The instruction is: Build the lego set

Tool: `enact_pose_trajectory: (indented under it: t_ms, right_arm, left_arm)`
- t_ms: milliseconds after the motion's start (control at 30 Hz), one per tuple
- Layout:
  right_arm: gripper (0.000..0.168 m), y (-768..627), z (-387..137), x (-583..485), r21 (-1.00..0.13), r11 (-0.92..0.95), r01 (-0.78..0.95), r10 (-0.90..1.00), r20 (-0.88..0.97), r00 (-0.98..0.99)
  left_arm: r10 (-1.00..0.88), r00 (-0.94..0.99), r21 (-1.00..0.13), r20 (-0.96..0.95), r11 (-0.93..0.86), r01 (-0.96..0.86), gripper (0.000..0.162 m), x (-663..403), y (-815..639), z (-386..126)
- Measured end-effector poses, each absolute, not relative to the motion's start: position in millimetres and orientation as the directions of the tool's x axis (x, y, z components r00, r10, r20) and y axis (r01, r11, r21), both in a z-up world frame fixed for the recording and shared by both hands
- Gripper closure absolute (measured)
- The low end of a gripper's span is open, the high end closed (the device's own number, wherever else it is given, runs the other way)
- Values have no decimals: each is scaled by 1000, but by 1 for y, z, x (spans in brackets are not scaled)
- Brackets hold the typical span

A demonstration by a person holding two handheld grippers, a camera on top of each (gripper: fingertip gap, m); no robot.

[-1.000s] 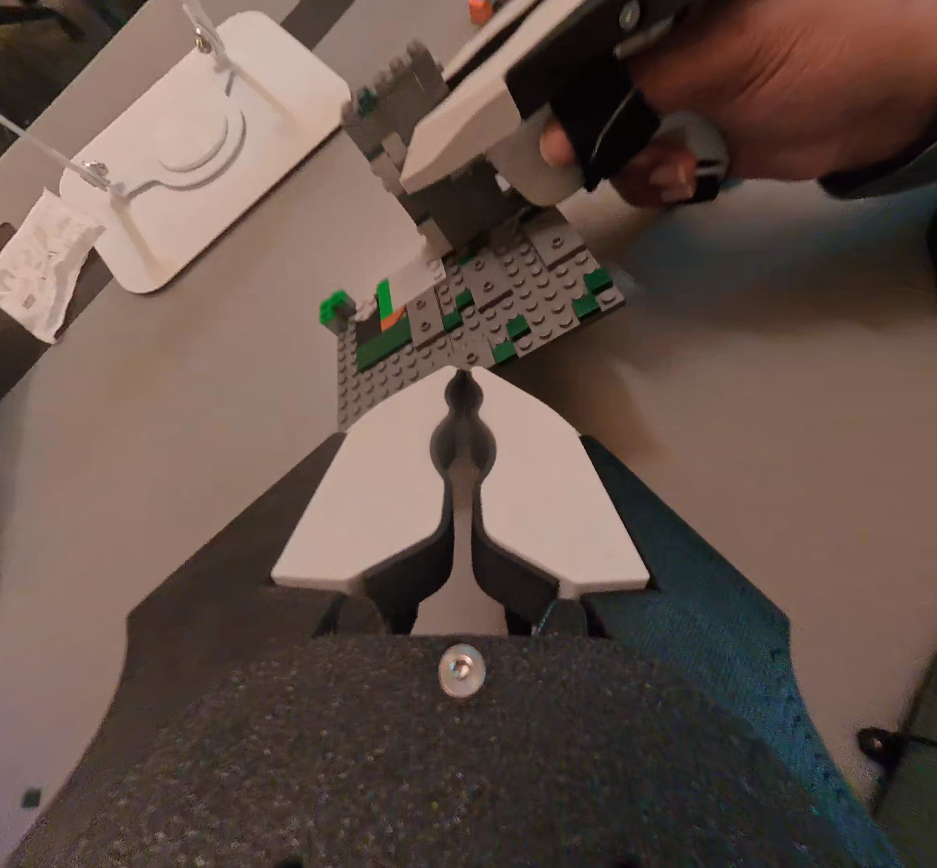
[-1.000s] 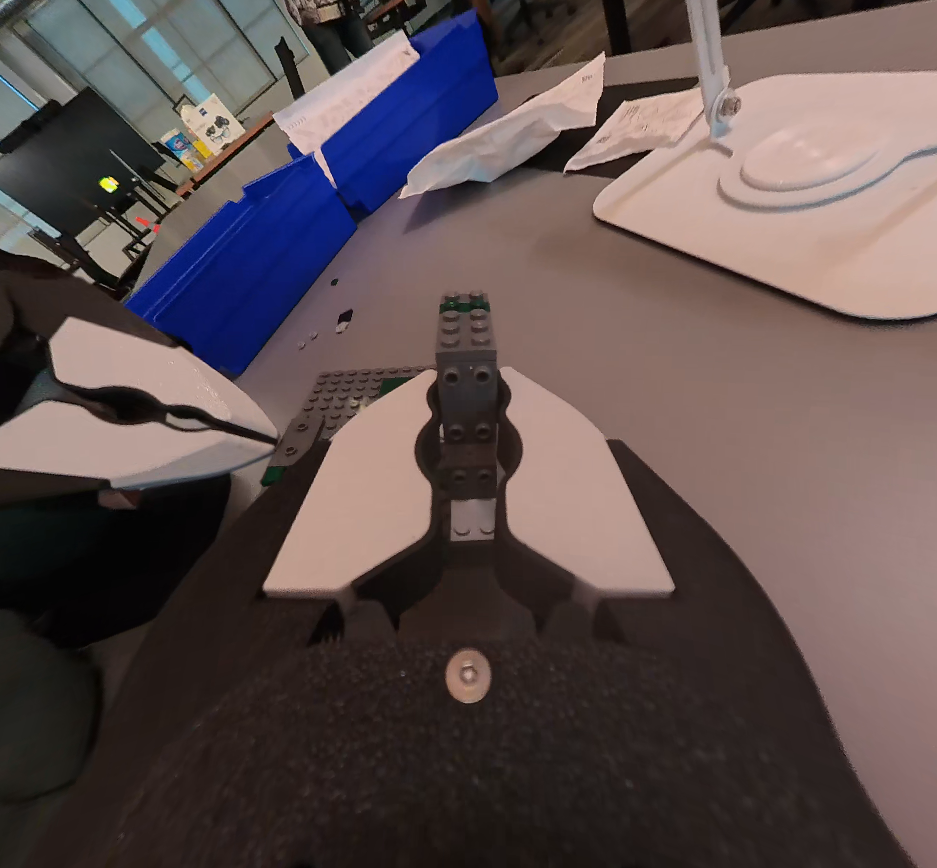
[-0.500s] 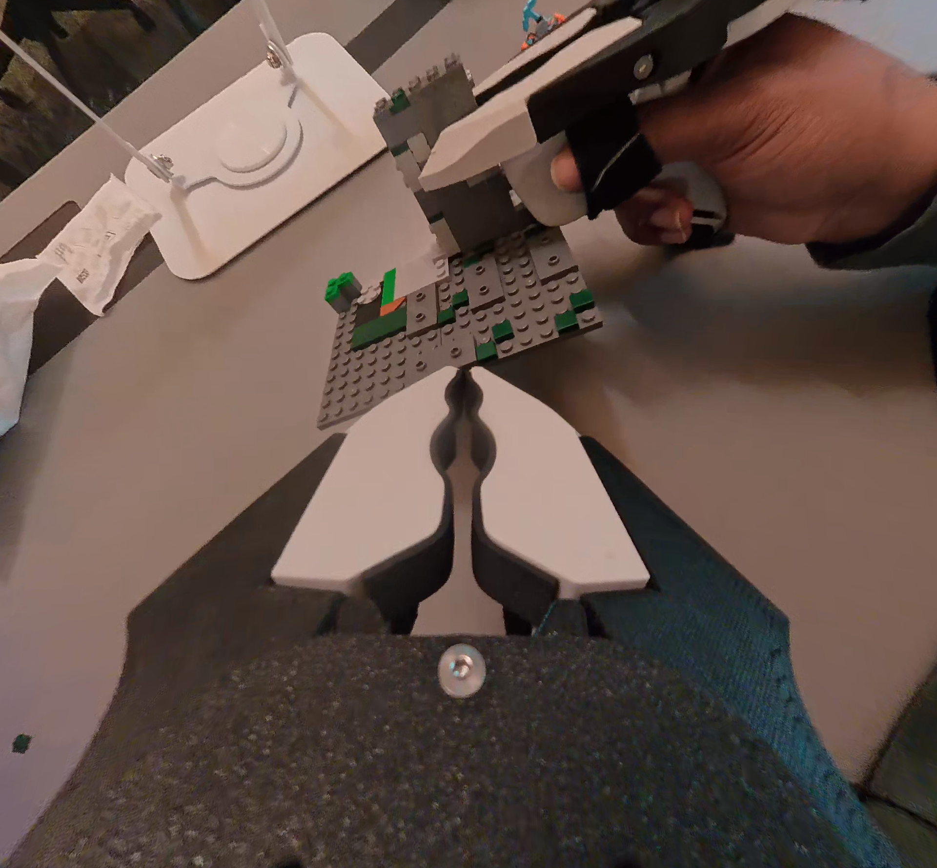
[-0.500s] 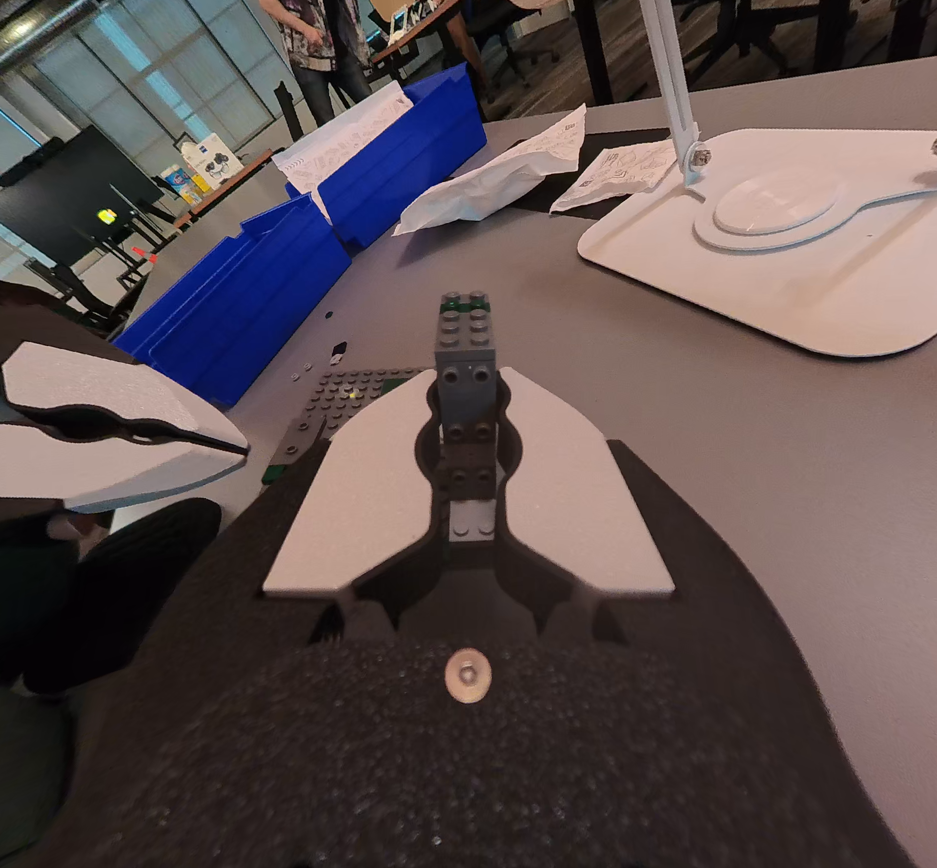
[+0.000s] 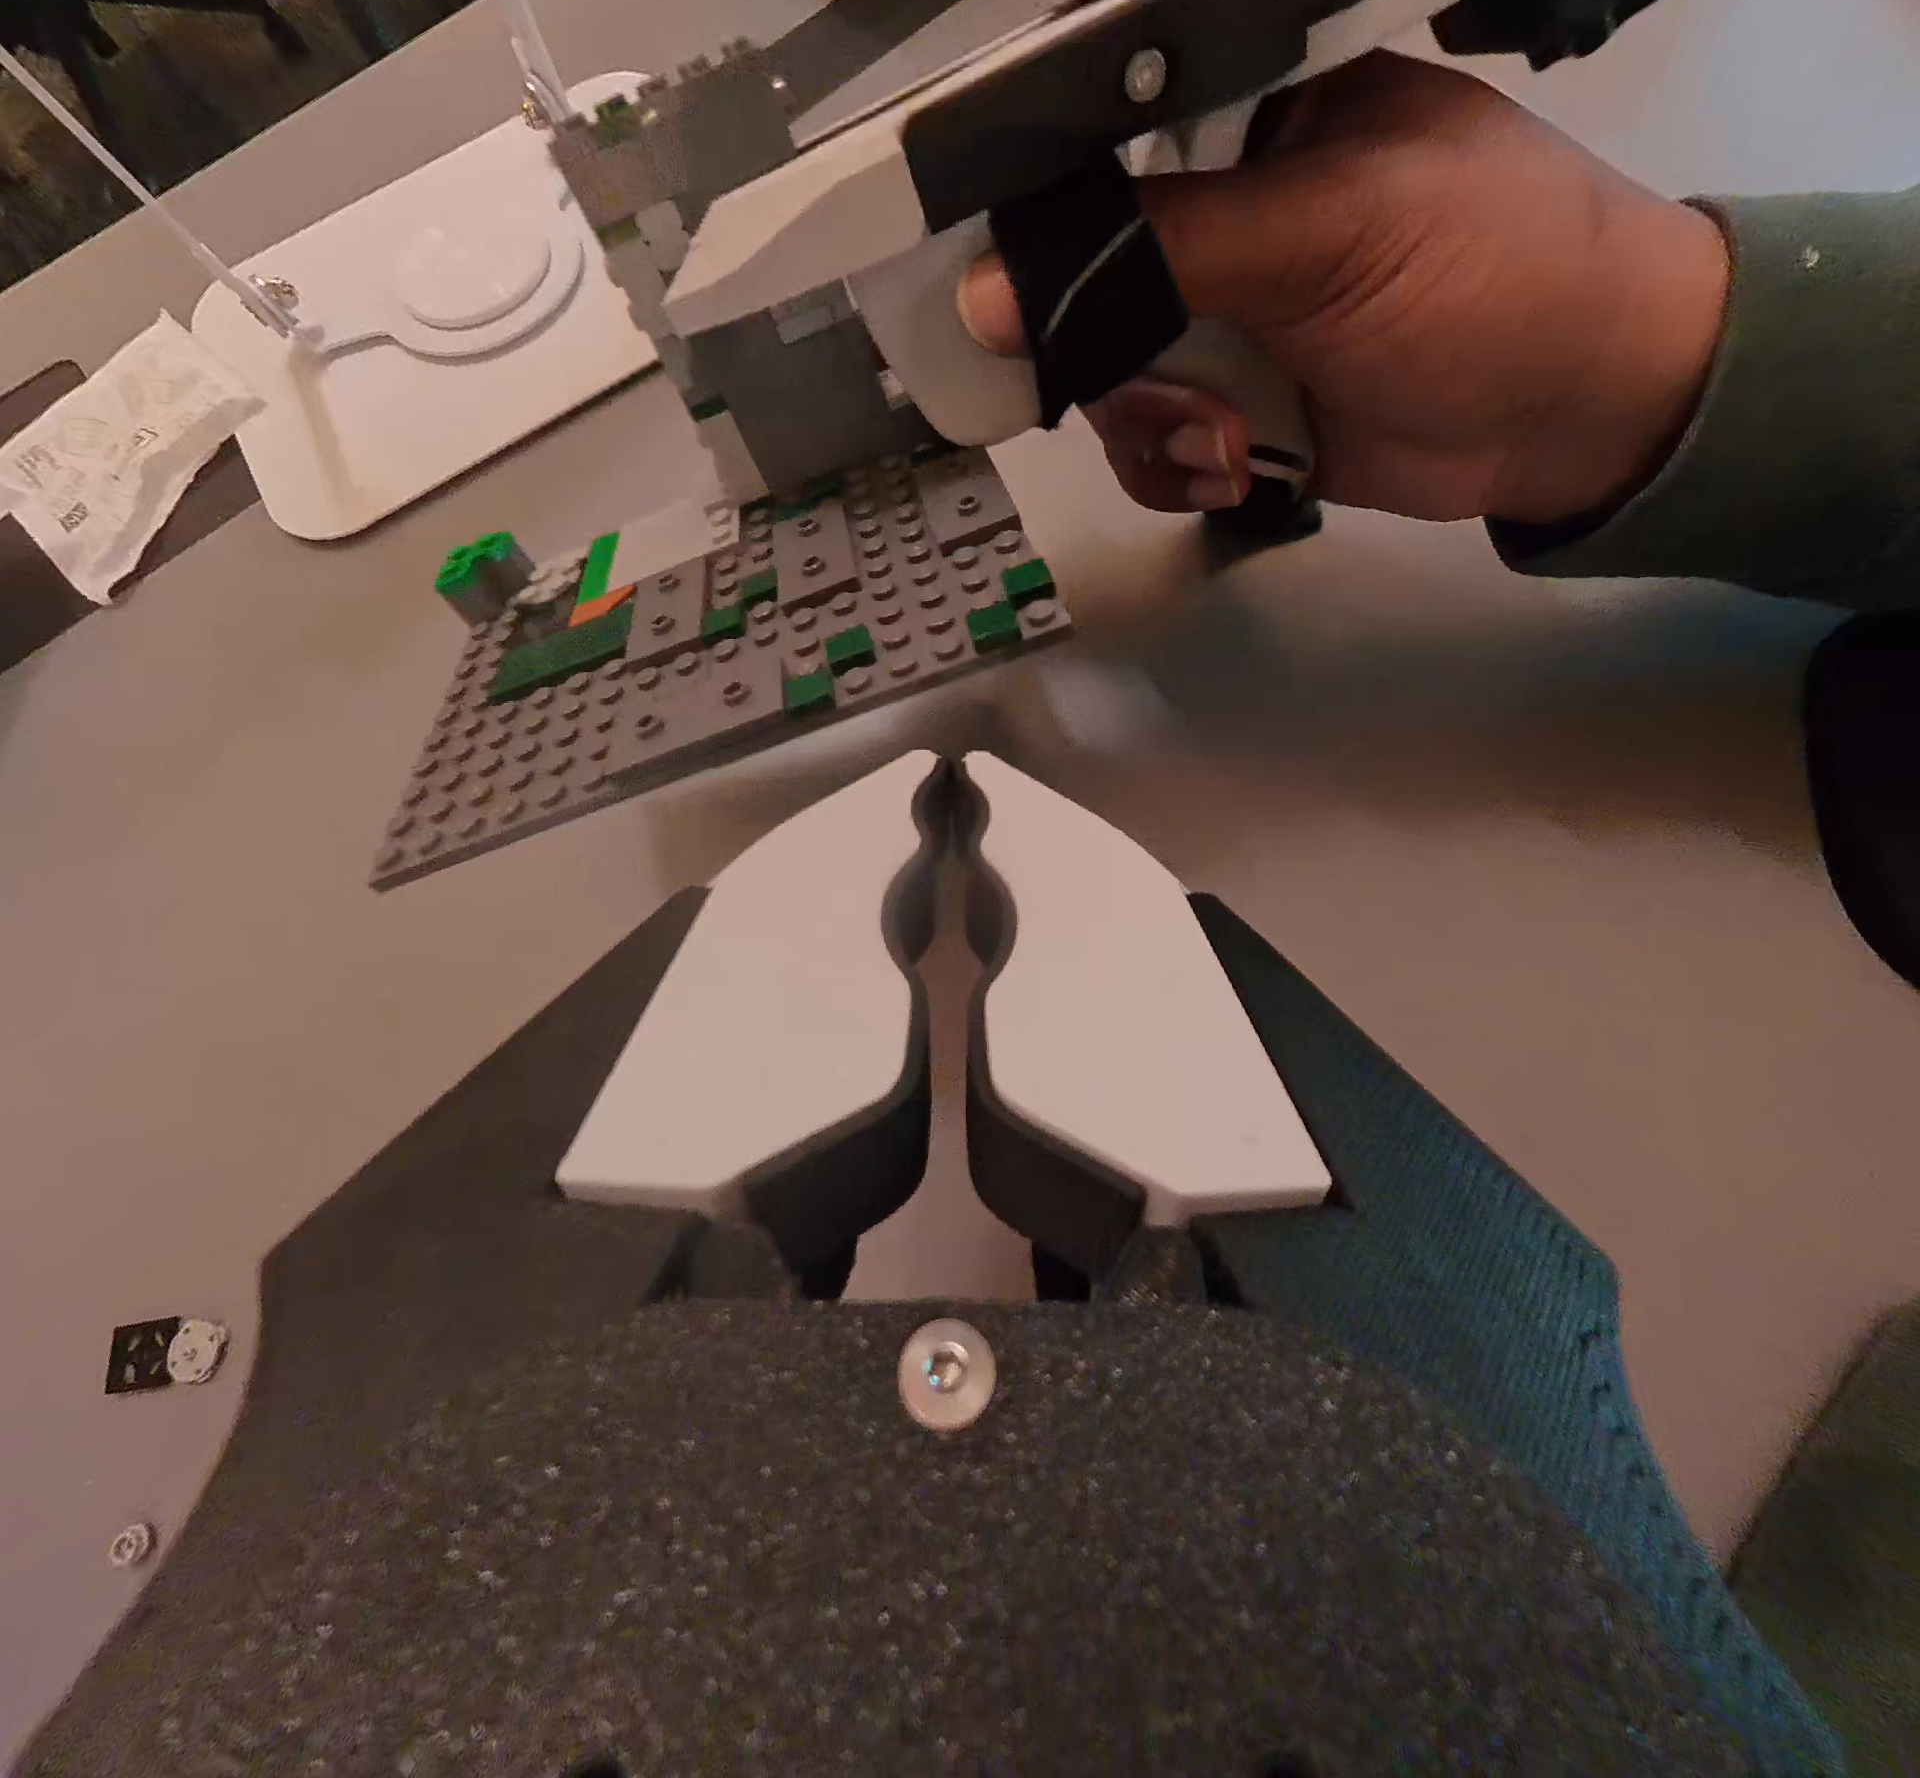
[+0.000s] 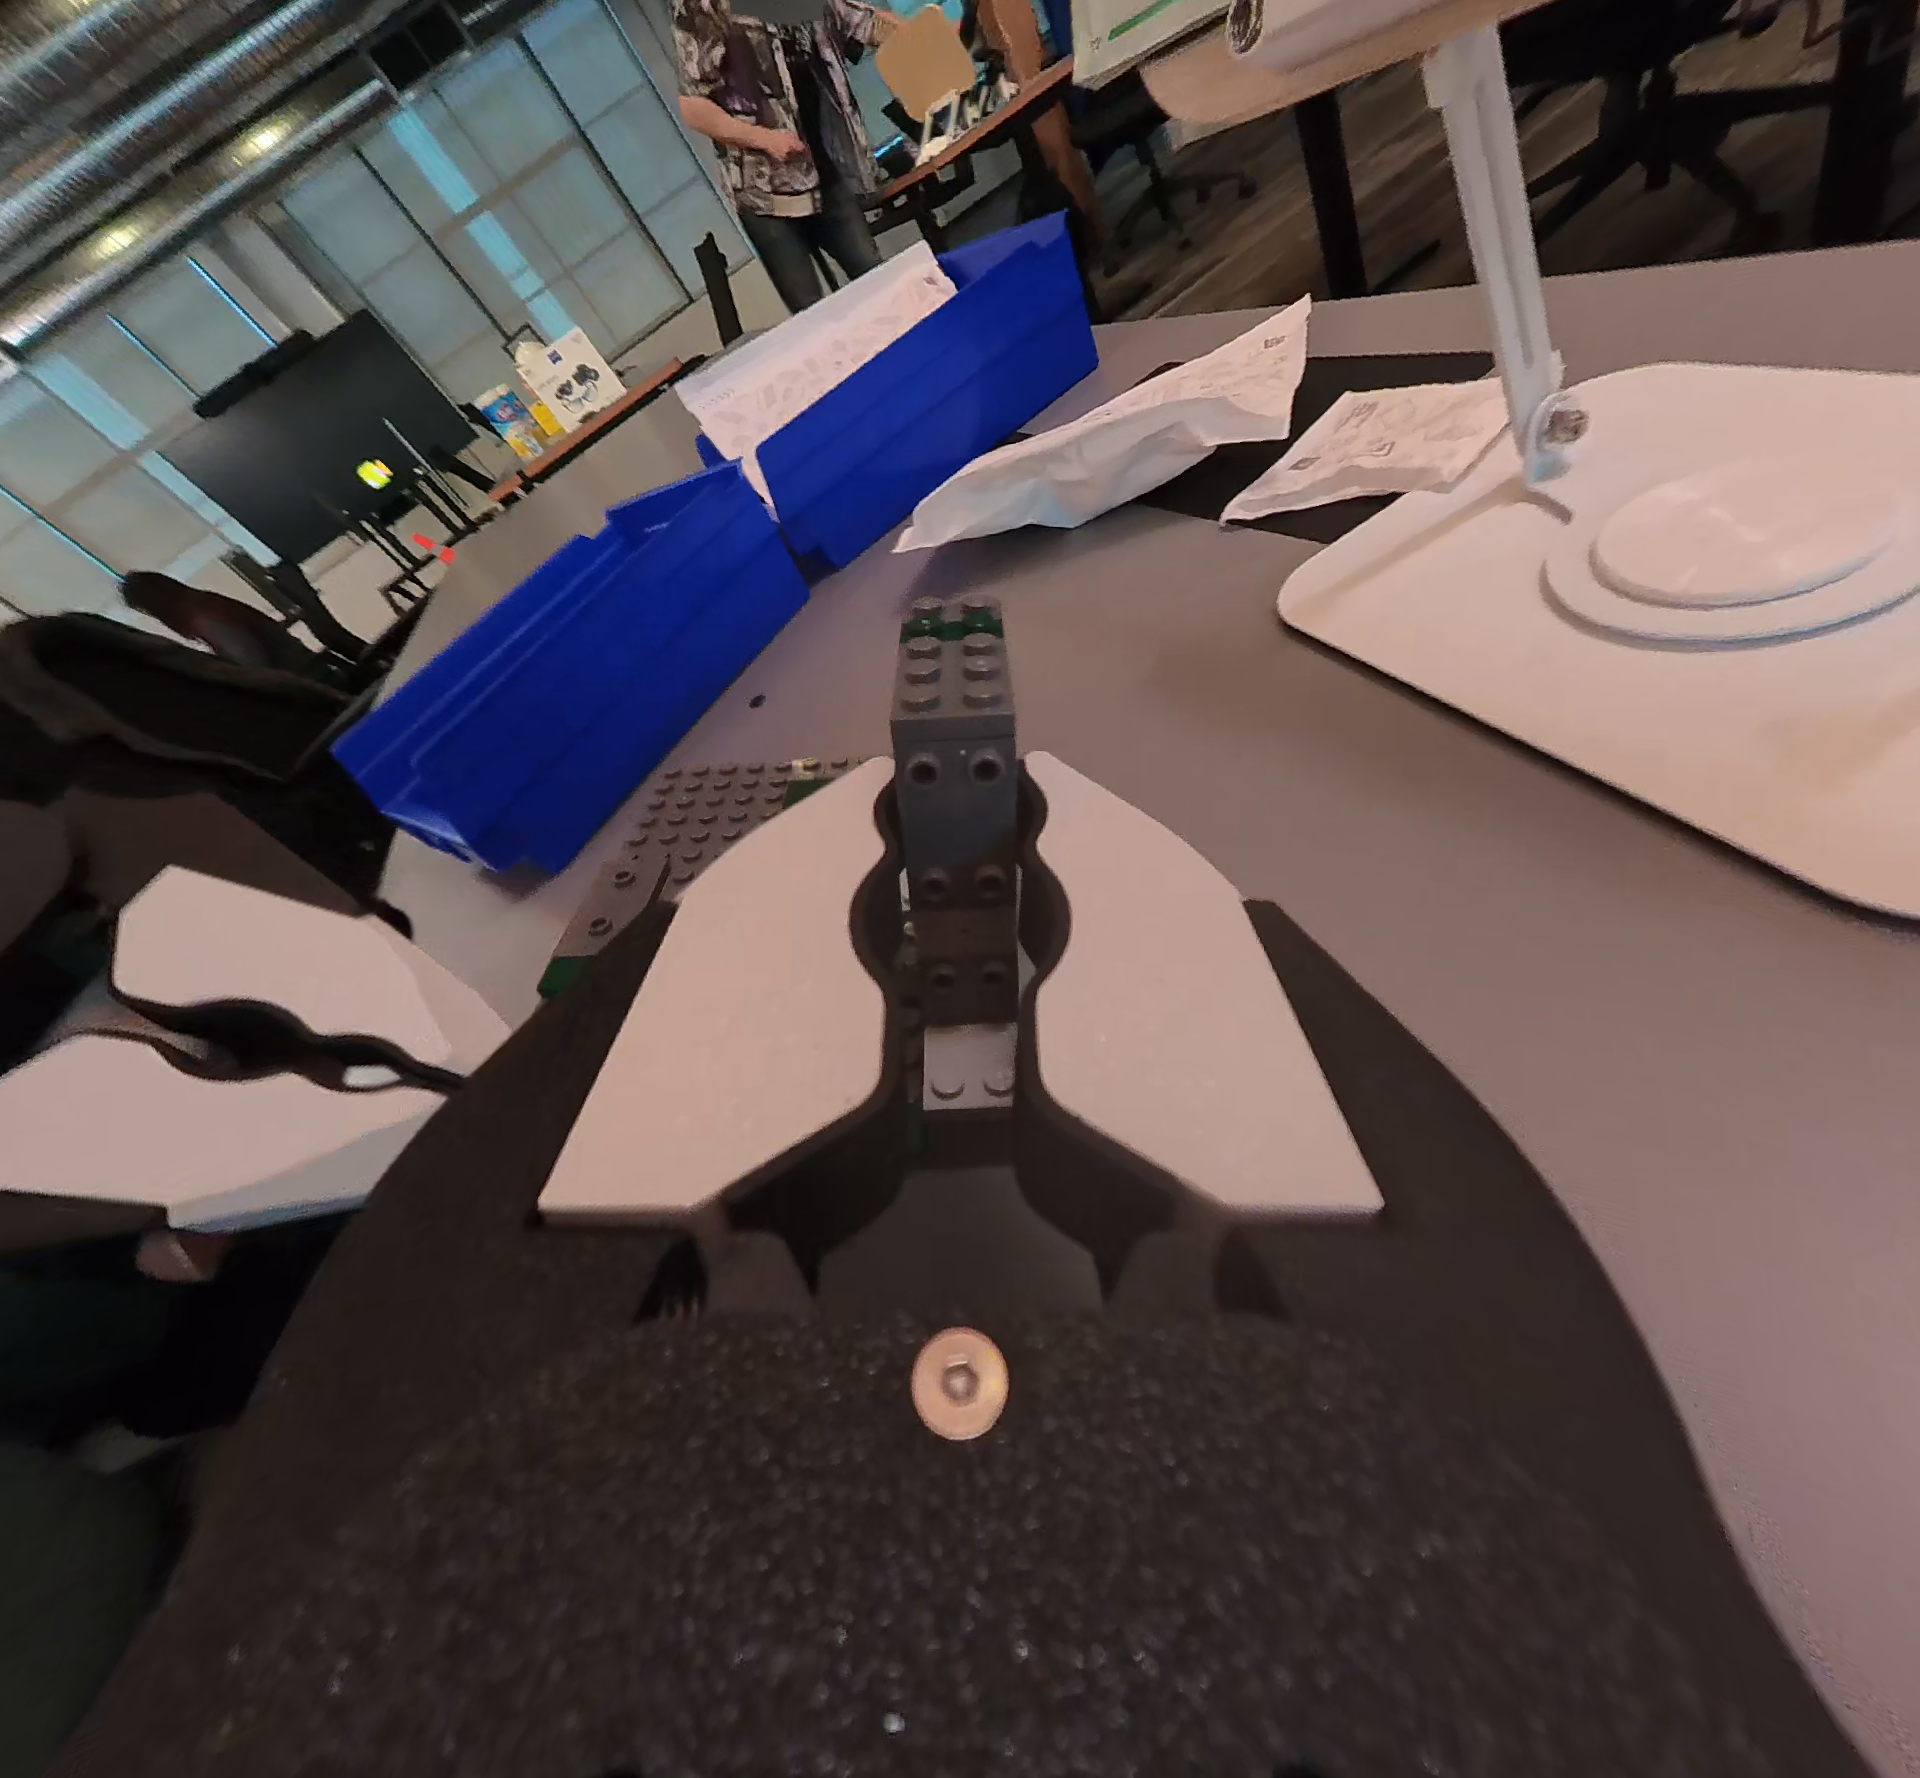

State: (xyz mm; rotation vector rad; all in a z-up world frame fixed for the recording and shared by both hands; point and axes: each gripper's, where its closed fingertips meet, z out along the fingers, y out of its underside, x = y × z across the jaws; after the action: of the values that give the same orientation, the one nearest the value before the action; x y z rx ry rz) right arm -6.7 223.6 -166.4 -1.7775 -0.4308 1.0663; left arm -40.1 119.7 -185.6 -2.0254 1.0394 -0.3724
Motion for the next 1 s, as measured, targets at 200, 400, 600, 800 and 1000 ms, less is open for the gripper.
enact_pose_trajectory:
  t_ms: [200,400,600,800,1000]
  right_arm:
    - [151,223,-162,-19,-789,-564,-243,659,-608,443]
    - [151,217,-165,-27,-742,-620,-256,650,-668,362]
    - [151,213,-166,-31,-751,-616,-238,671,-658,342]
    - [151,206,-159,-35,-791,-575,-206,740,-611,280]
    - [151,206,-146,-20,-907,-394,-148,899,-413,144]
  left_arm:
    - [-781,617,-770,-99,-332,-544,162,-41,120,-185]
    - [-780,618,-767,-99,-336,-546,162,-44,121,-186]
    - [-782,615,-766,-100,-334,-549,162,-44,121,-187]
    - [-786,611,-767,-97,-332,-549,162,-44,120,-187]
    - [-798,595,-762,-98,-324,-560,162,-40,117,-189]
